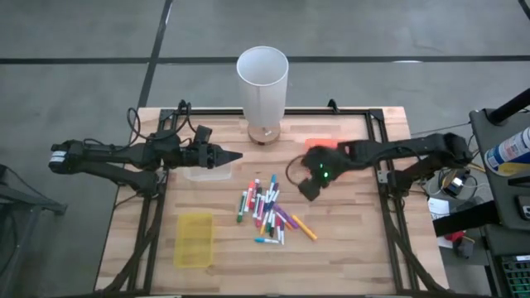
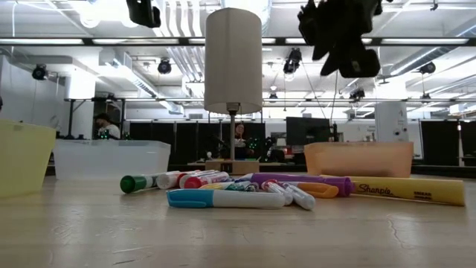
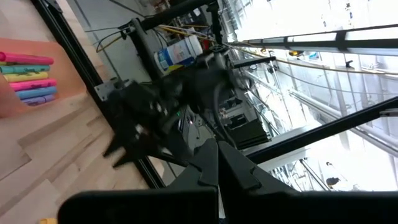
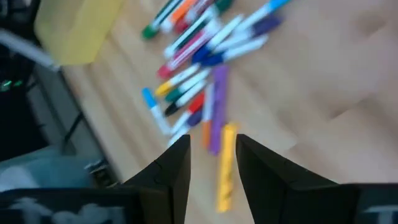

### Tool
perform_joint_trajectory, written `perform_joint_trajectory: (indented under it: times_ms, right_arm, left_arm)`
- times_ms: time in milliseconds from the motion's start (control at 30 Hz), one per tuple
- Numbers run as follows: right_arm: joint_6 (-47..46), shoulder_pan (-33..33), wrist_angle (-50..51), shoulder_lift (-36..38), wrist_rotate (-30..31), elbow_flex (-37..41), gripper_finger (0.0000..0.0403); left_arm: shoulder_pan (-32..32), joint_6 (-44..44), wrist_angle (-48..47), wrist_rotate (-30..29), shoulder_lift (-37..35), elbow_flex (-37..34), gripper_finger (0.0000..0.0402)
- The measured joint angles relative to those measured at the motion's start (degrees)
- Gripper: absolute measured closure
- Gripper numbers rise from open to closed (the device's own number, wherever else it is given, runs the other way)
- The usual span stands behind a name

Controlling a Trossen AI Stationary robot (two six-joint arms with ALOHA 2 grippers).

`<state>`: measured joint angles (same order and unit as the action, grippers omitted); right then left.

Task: Pick & Place Markers
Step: Put the yellow highlighter pen into the orange bin

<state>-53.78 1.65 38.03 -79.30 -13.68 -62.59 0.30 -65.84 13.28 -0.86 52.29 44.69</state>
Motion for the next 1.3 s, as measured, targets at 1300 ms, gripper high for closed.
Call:
perform_joint_trajectory:
  times_ms: [1300]
  right_arm:
    - [-10.3, 16.2, 0.2, -30.1, -1.1, -4.8, 0.0256]
  left_arm:
    - [0.0, -0.2, 0.0, 2.8, 0.0, 0.0, 0.0401]
